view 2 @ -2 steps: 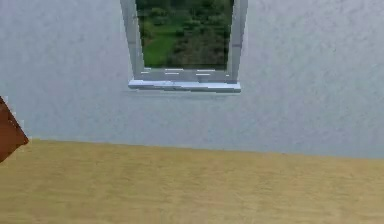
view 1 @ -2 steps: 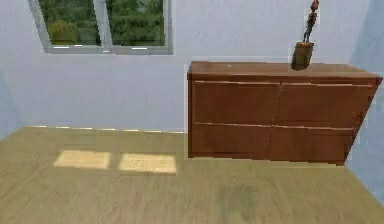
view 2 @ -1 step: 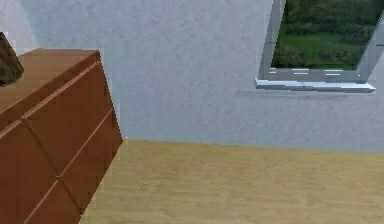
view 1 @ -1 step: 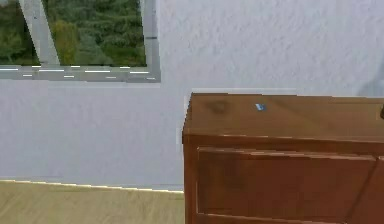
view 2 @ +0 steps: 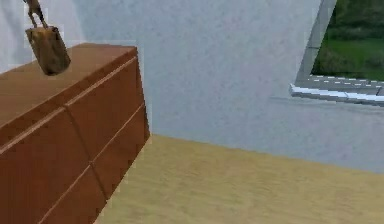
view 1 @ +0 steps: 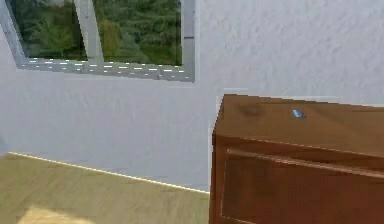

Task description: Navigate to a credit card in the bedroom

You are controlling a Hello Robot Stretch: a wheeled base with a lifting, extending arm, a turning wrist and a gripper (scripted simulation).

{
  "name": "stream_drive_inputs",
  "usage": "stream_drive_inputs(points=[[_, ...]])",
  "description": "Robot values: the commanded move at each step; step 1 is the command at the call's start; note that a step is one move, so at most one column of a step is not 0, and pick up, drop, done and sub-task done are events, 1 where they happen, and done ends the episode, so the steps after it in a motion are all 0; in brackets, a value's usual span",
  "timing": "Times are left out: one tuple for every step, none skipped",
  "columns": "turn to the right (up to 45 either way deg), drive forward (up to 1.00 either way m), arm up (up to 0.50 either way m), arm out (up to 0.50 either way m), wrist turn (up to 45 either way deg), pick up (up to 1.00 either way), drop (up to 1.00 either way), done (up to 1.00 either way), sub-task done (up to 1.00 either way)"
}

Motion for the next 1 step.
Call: stream_drive_inputs(points=[[0.0,0.15,0.0,0.0,0.0,0.0,0.0,0.0,0.0]])
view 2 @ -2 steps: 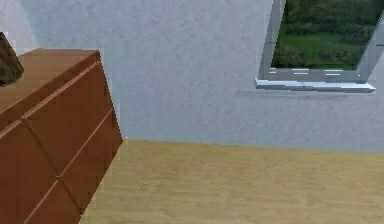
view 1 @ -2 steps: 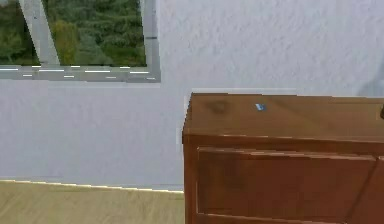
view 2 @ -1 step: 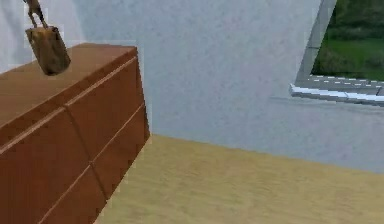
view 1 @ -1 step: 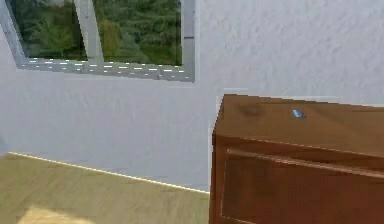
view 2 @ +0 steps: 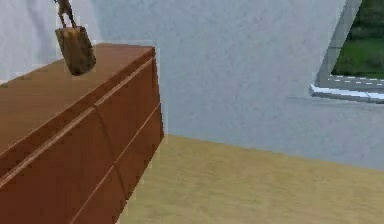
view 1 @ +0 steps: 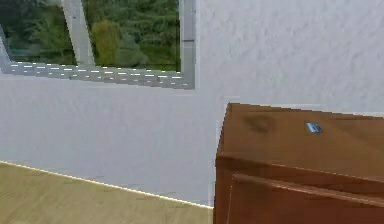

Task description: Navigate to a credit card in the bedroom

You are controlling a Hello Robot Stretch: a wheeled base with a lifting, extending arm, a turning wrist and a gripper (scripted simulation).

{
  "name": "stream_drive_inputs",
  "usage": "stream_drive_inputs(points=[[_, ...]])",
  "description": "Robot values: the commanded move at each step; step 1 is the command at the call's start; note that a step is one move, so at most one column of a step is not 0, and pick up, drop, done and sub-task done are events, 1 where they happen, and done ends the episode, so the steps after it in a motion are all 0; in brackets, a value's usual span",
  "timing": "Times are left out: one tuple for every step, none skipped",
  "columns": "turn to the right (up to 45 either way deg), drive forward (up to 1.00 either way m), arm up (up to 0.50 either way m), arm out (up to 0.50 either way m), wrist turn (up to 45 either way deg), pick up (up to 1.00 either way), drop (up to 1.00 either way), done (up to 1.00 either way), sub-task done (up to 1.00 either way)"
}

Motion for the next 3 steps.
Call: stream_drive_inputs(points=[[33.0,0.0,0.0,0.0,0.0,0.0,0.0,0.0,0.0],[0.0,1.0,0.0,0.0,0.0,0.0,0.0,0.0,0.0],[0.0,0.0,0.0,0.0,0.0,0.0,0.0,1.0,0.0]])
